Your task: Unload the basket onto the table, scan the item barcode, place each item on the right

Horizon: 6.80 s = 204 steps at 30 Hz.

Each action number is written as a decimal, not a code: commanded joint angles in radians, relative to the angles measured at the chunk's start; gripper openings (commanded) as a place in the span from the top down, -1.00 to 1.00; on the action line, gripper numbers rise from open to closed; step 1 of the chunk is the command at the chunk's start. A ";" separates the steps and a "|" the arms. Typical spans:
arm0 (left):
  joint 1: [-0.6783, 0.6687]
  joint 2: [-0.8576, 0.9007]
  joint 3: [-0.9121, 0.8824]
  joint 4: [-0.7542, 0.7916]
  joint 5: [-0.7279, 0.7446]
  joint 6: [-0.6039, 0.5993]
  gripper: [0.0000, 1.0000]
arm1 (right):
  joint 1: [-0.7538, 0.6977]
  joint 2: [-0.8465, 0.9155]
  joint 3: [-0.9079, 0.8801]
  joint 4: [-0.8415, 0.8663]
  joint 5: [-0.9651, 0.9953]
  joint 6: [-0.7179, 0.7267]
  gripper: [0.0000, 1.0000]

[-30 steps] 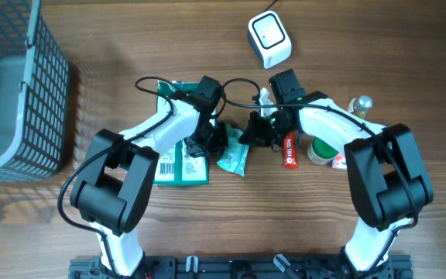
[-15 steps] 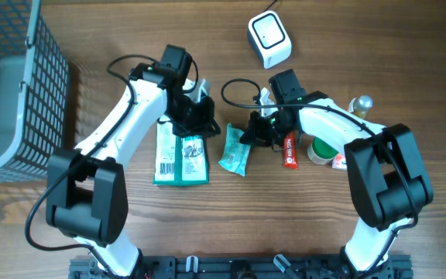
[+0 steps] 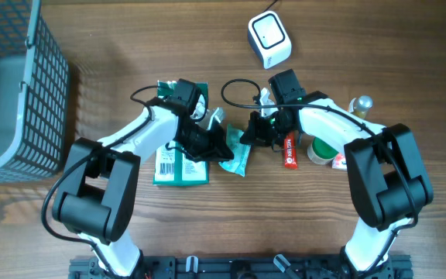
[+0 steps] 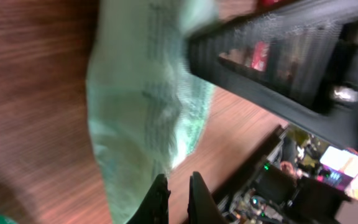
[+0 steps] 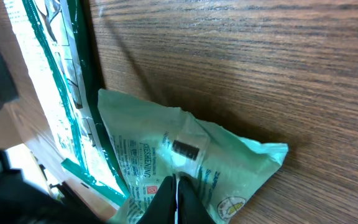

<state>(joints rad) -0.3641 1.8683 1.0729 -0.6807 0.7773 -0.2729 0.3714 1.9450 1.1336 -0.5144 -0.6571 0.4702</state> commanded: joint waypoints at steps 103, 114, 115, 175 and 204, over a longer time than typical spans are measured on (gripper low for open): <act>-0.167 -0.040 -0.123 0.144 -0.391 -0.285 0.92 | 0.111 -0.037 0.123 -0.370 0.179 0.000 0.91; -0.167 -0.033 -0.123 0.151 -0.412 -0.285 0.92 | 0.095 -0.084 0.162 -0.126 0.166 0.105 0.91; -0.167 -0.033 -0.123 0.150 -0.412 -0.285 0.92 | 0.095 -0.084 0.162 -0.110 0.165 0.114 0.91; 0.114 -0.397 -0.026 -0.185 -0.697 -0.256 0.92 | 0.096 0.103 0.047 0.029 0.327 0.134 0.68; -0.089 -0.226 -0.164 0.031 -0.533 -0.316 0.92 | 0.069 -0.010 0.061 -0.451 0.246 -0.092 -0.36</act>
<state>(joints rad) -0.4225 1.5890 0.9207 -0.6750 0.2096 -0.5598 0.4412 1.9434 1.2167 -0.9768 -0.3519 0.4397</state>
